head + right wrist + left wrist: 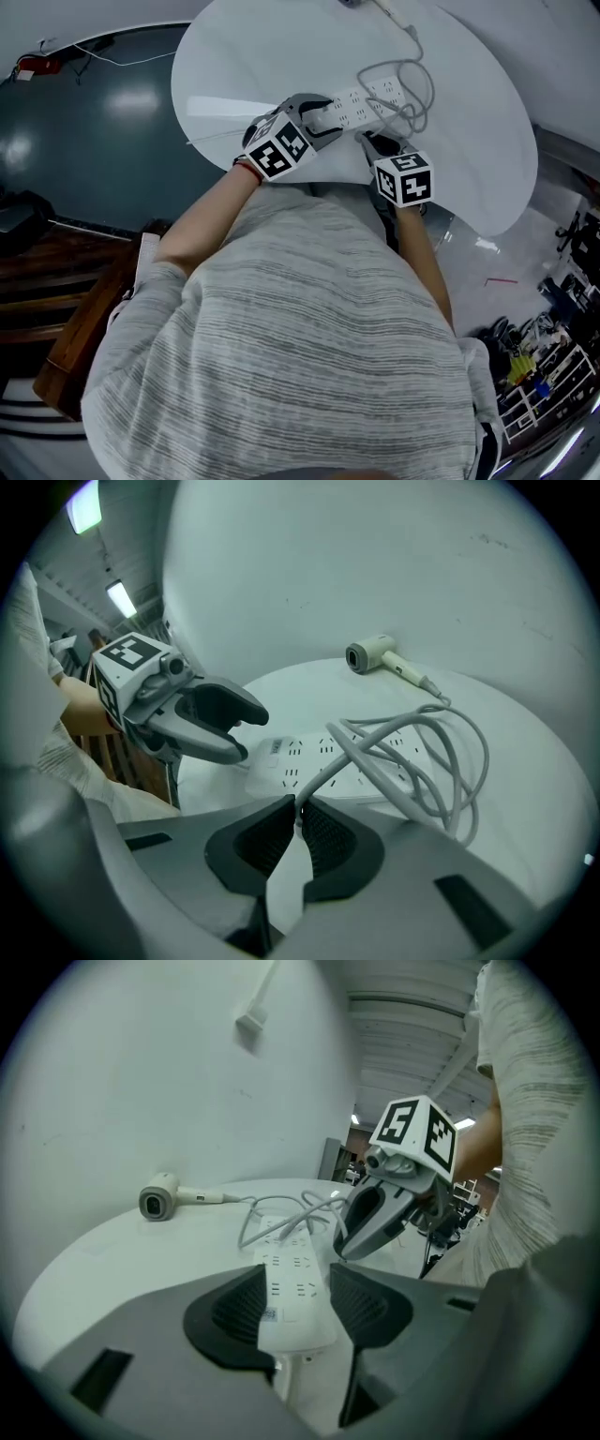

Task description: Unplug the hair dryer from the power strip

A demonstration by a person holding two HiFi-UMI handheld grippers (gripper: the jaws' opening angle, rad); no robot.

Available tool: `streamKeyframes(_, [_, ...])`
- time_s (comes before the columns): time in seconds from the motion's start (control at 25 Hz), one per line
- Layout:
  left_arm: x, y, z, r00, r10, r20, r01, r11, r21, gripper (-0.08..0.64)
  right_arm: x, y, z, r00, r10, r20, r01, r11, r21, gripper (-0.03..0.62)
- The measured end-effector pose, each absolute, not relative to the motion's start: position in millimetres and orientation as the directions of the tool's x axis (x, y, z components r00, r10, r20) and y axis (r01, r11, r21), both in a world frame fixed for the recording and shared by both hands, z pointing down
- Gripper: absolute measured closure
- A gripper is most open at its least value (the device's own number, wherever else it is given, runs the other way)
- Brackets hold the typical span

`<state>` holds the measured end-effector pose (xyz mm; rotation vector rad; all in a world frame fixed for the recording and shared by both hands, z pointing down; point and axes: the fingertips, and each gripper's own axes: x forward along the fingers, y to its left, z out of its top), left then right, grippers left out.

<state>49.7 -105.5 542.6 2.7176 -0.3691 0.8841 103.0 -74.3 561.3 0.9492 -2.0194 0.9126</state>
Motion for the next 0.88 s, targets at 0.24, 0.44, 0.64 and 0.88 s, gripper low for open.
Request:
streamKeyframes(0.24, [46,-96,525,0.792,-0.147,0.592,-0.303,-0.937,0.174,0.513,98,-79,564,-0.469,-0.332,0.818,-0.828,0.487,-0.277,0.552])
streamKeyframes(0.44, [43,-91,508,0.818,-0.141,0.558,-0.297,-0.934,0.2,0.549,105,-76,558,-0.455,-0.351,0.818,-0.865,0.393,-0.312,0.486])
streamKeyframes(0.64, [37,-92,489,0.843,-0.141,0.519,-0.302,-0.923,0.24,0.552,118,-72,530,-0.449,-0.435,0.781,-0.886,0.331,-0.325,0.485])
streamKeyframes(0.88, [34,-95,452,0.884,-0.16,0.44,-0.295,-0.92,0.258,0.554,117,-74,476,-0.452,-0.573,0.683,-0.891,0.332,-0.311,0.486])
